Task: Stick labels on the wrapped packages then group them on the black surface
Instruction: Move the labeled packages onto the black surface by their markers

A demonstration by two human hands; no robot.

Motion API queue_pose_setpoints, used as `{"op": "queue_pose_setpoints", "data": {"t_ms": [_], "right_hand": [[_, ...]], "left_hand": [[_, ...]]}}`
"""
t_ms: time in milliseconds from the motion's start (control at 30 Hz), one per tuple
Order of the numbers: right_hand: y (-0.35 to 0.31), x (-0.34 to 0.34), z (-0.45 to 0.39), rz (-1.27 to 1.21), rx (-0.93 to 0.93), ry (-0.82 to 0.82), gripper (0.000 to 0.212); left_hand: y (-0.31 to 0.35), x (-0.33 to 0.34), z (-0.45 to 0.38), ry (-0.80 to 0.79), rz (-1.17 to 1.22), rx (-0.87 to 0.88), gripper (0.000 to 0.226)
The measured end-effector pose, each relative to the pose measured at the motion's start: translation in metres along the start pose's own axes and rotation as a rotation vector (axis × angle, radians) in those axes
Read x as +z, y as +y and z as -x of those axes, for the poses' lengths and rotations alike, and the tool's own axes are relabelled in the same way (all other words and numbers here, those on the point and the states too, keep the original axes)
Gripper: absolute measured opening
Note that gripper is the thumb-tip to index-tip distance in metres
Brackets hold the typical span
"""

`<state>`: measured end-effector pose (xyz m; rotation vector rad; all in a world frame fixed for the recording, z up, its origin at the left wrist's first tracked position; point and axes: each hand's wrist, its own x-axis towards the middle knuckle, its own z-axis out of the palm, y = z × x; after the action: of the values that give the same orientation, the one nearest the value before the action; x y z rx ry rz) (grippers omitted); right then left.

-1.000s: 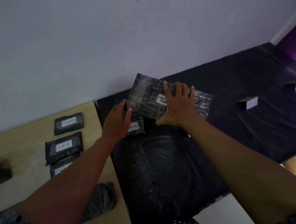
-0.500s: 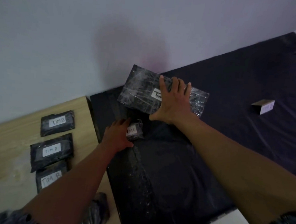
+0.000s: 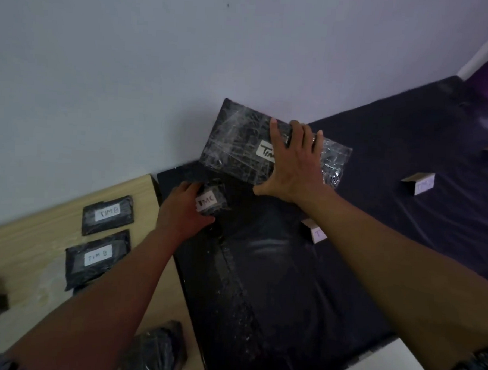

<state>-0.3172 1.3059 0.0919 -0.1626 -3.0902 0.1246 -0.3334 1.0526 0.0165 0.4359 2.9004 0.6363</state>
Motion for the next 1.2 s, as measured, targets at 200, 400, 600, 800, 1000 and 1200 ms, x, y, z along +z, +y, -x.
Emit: {"op": "queue_pose_setpoints", "data": {"t_ms": [200, 400, 600, 800, 1000, 1200], "right_hand": [[0.008, -0.046, 0.044, -0.024, -0.01, 0.261, 0.144], [0.04, -0.085, 0.09, -0.013, 0.029, 0.353, 0.144], [0.097, -0.106, 0.139, -0.031, 0.129, 0.373, 0.145], [0.184, -0.115, 0.188, -0.037, 0.23, 0.354, 0.146], [0.277, -0.121, 0.231, -0.024, 0.279, 0.357, 0.146], [0.376, -0.127, 0.26, -0.015, 0.311, 0.342, 0.142]], "left_hand": [[0.03, -0.037, 0.023, 0.143, 0.037, 0.028, 0.087], [0.078, -0.048, 0.044, 0.228, 0.069, 0.106, 0.088], [0.141, -0.04, 0.057, 0.278, 0.081, 0.201, 0.09], [0.229, -0.014, 0.062, 0.285, 0.093, 0.271, 0.088], [0.322, 0.027, 0.066, 0.246, 0.084, 0.305, 0.092], [0.41, 0.068, 0.058, 0.227, 0.11, 0.335, 0.095]]}}
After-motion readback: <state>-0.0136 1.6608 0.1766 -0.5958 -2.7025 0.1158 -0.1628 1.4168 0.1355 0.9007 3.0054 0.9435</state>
